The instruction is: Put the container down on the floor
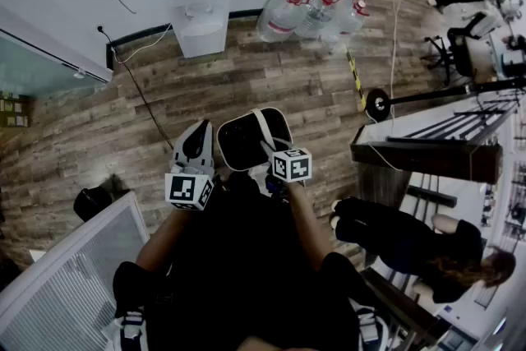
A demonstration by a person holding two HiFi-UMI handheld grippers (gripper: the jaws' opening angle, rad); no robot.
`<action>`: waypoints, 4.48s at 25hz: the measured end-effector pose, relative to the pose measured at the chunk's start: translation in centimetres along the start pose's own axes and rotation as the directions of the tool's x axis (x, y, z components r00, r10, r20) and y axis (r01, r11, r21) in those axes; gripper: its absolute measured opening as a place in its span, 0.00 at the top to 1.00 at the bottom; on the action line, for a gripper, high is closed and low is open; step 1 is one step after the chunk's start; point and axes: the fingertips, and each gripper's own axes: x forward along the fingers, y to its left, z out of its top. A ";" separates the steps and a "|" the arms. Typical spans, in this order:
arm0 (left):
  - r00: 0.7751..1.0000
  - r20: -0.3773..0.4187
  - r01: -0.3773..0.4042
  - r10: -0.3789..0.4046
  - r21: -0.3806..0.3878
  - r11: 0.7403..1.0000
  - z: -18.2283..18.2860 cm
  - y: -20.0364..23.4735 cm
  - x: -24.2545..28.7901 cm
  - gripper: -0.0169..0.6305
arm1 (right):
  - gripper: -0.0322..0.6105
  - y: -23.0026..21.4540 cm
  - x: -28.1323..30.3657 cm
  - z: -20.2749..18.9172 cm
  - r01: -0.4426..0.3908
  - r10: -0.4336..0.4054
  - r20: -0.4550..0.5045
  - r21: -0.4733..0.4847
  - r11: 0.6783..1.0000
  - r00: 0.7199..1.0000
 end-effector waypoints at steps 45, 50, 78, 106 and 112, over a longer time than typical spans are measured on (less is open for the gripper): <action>0.997 -0.003 -0.072 0.072 0.029 0.997 -2.4 -6.3 5.9 0.93 | 0.80 -10.1 -1.2 2.6 -0.060 0.059 -0.026 -0.035 0.998 0.998; 0.998 -0.008 -0.067 0.067 0.006 0.998 -2.4 -4.9 9.3 0.93 | 0.80 -11.8 -0.1 4.3 -0.039 0.038 -0.042 -0.037 0.999 0.998; 1.000 -0.029 -0.006 0.005 -0.026 1.000 3.8 10.4 29.5 0.93 | 0.80 -15.7 12.7 26.9 -0.065 0.044 -0.110 -0.197 0.978 0.993; 0.926 -0.043 -0.378 0.376 -0.031 0.925 2.2 11.8 45.4 0.93 | 0.80 -23.8 26.9 39.2 -0.404 0.173 -0.400 -0.615 0.678 0.900; 0.927 -0.048 -0.373 0.372 -0.023 0.927 1.1 12.7 48.6 0.93 | 0.80 -26.5 31.1 39.8 -0.430 0.166 -0.429 -0.645 0.632 0.888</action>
